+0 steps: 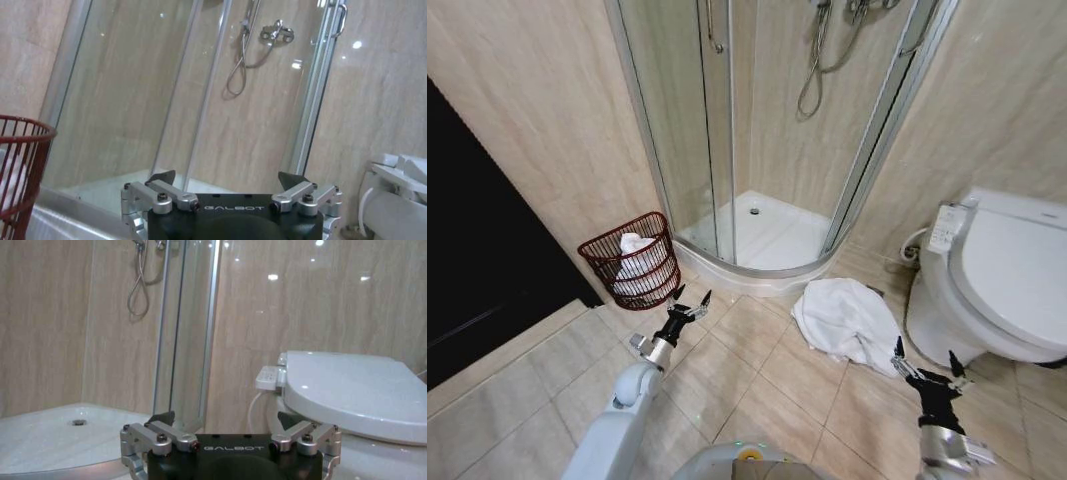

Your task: Discard the used towel into the hamper.

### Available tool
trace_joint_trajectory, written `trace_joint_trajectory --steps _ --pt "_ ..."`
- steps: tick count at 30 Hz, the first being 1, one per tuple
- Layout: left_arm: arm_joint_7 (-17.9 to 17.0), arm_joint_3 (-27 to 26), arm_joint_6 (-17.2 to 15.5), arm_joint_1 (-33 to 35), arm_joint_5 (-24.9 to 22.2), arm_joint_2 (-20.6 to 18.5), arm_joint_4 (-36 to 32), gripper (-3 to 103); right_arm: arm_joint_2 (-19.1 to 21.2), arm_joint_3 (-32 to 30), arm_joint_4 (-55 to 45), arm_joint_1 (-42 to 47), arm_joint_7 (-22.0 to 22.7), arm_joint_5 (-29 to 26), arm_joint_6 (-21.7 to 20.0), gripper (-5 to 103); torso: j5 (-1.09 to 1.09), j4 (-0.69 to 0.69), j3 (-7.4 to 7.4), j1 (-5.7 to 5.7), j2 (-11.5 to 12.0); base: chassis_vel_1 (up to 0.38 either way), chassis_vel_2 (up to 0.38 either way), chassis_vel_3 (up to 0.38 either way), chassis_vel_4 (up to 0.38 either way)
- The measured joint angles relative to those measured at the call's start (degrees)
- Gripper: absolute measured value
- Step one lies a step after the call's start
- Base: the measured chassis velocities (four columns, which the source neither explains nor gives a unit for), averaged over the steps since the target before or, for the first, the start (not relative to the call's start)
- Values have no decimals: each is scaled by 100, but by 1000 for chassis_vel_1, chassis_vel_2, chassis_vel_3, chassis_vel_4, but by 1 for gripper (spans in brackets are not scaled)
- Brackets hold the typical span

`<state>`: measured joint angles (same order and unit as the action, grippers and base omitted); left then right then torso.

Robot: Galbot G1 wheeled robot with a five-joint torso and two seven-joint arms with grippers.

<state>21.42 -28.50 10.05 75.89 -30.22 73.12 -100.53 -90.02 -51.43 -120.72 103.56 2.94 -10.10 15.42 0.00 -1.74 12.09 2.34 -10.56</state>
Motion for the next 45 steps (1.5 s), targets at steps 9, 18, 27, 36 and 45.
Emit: trace_joint_trajectory --steps 9,18,27,36,45 --pt "4 -3 11 -53 67 88 52 100 -21 49 -48 25 33 67 30 100 0 2 -158 -53 210 0 0 0 0" --pt "-30 -64 164 57 193 45 89 100 -79 178 -67 47 77 173 84 100 1 2 -336 -95 433 0 0 0 0" --pt "-69 -75 173 22 234 37 76 100 -106 236 -74 184 230 262 182 100 0 2 -454 -121 575 0 0 0 0" --pt "-46 -73 393 -30 208 32 188 100 -135 280 -59 207 482 319 122 100 0 5 -502 -130 633 -45 -44 -36 -48" --pt "21 -101 442 1 211 34 136 100 -138 351 -18 221 483 354 204 100 1 0 -499 -131 630 -8 -3 -4 -6"
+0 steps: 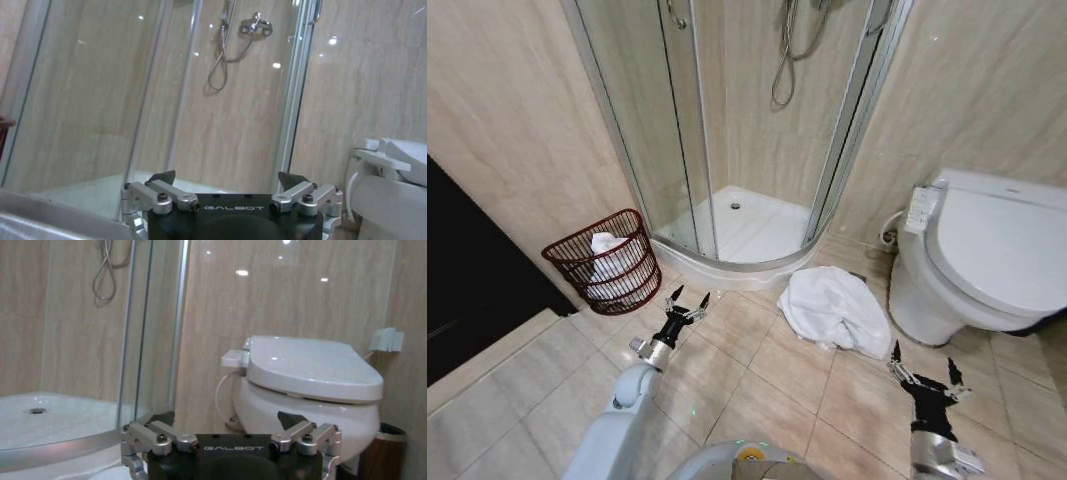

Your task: Discard the used towel into the hamper.

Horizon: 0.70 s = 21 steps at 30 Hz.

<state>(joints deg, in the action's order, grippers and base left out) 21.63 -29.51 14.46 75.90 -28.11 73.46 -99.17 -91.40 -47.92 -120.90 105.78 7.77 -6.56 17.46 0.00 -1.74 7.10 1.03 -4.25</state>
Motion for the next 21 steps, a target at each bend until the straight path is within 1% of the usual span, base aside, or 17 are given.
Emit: trace_joint_trajectory --steps 4,8,17,21 --pt "2 -11 -17 7 13 1 -34 100 7 27 11 -6 2 -5 4 100 0 2 5 0 -8 -9 16 13 -10" --pt "2 -9 -24 13 28 11 -37 100 16 32 31 -9 5 -13 4 100 0 3 9 1 -13 -84 71 83 -97" --pt "5 -13 -26 10 44 24 -38 100 50 35 75 -14 11 -22 17 100 0 1 17 5 -22 -150 171 155 -146" --pt "20 -17 -26 10 41 25 -38 100 51 49 84 -19 11 -20 17 100 0 3 19 6 -24 -164 141 155 -138"
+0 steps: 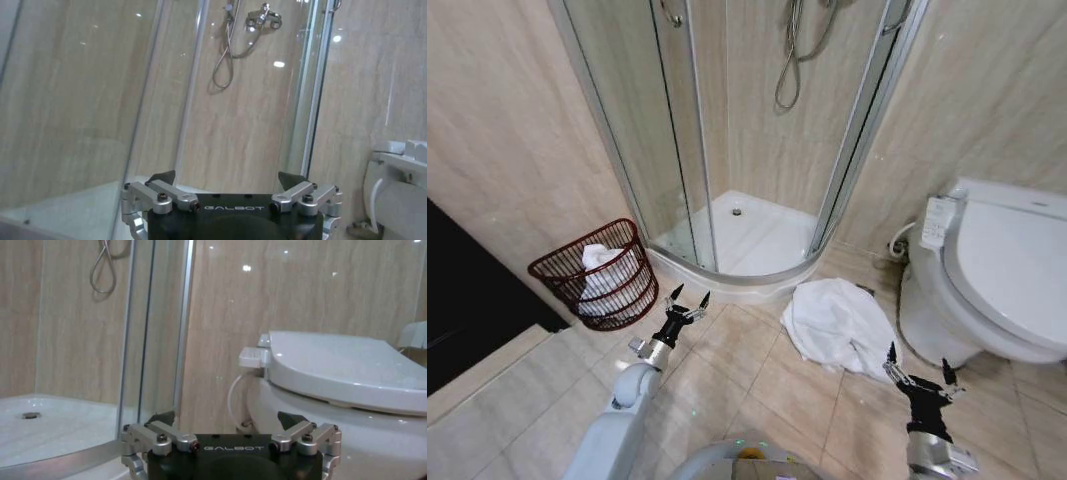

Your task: Discard the used towel into the hamper.

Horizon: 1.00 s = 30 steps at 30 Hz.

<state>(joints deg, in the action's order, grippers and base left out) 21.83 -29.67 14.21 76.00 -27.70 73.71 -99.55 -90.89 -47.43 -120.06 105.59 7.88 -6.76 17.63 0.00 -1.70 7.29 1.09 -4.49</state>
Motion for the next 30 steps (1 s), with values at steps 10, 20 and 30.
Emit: trace_joint_trajectory --steps 10,20,30 --pt "30 14 14 -10 -9 13 30 100 16 -17 11 -15 -9 -20 -45 100 0 -2 2 -1 -5 -119 126 129 -119" --pt "-71 -39 84 71 -26 66 -50 100 348 -48 169 -123 73 -683 -513 100 0 -1 6 2 -6 -127 122 123 -122" --pt "-315 -91 171 269 112 87 -525 100 1648 -541 1011 -729 -830 -1974 -2184 100 -2 -1 6 1 -10 -10 14 13 -5"
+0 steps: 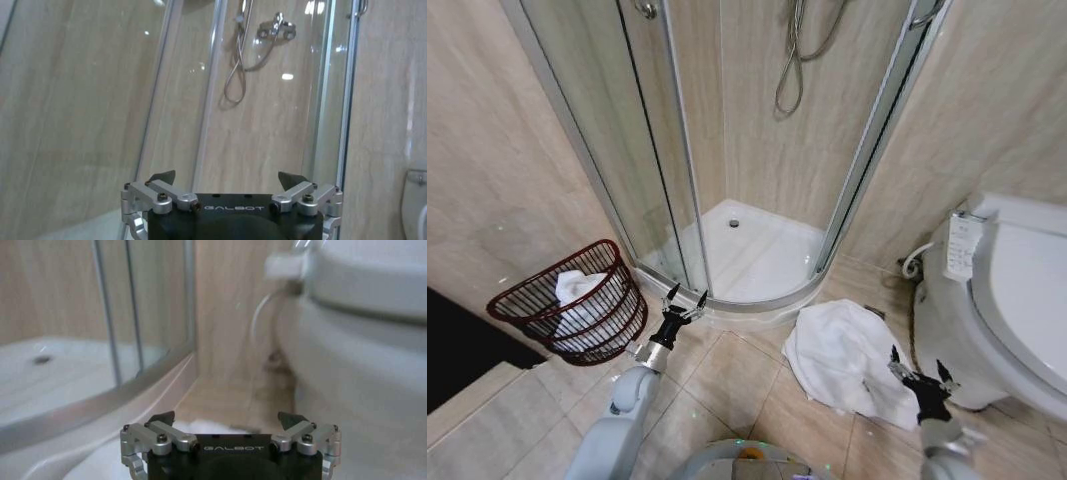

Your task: Discard the used towel into the hamper.

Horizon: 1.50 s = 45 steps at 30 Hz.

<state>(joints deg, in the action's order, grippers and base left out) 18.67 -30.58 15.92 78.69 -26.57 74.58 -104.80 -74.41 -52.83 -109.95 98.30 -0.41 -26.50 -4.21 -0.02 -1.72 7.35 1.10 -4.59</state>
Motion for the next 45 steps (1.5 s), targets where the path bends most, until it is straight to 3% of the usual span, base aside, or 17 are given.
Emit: trace_joint_trajectory --steps 2,3,6,9,14,32,45 --pt "-67 -37 -39 3 20 12 -135 100 246 -20 128 -137 -559 -116 -493 100 0 1 0 0 0 0 0 0 0" --pt "-67 -37 -39 3 20 12 -135 100 246 -20 128 -137 -559 -116 -493 100 0 1 0 0 0 0 0 0 0" --pt "-161 -65 -87 19 34 20 -234 100 406 26 398 -586 -1454 94 -981 100 1 1 1 0 0 0 0 0 0" --pt "-190 -78 -92 41 49 14 -255 100 469 173 647 -941 -1701 310 -1139 100 2 -1 2 0 0 0 0 0 0" --pt "-245 -132 -93 76 51 -1 -268 100 620 562 1180 -1424 -1741 444 -1450 100 3 -2 2 0 0 0 0 0 0" --pt "-433 -218 -110 81 165 105 -343 100 812 1069 2302 -1982 -2086 808 -1466 100 3 0 2 1 -1 0 0 0 0" --pt "-475 -361 -136 246 168 164 -586 100 946 1369 3220 -2573 -2698 1003 -992 100 2 0 3 1 -1 0 0 0 0"
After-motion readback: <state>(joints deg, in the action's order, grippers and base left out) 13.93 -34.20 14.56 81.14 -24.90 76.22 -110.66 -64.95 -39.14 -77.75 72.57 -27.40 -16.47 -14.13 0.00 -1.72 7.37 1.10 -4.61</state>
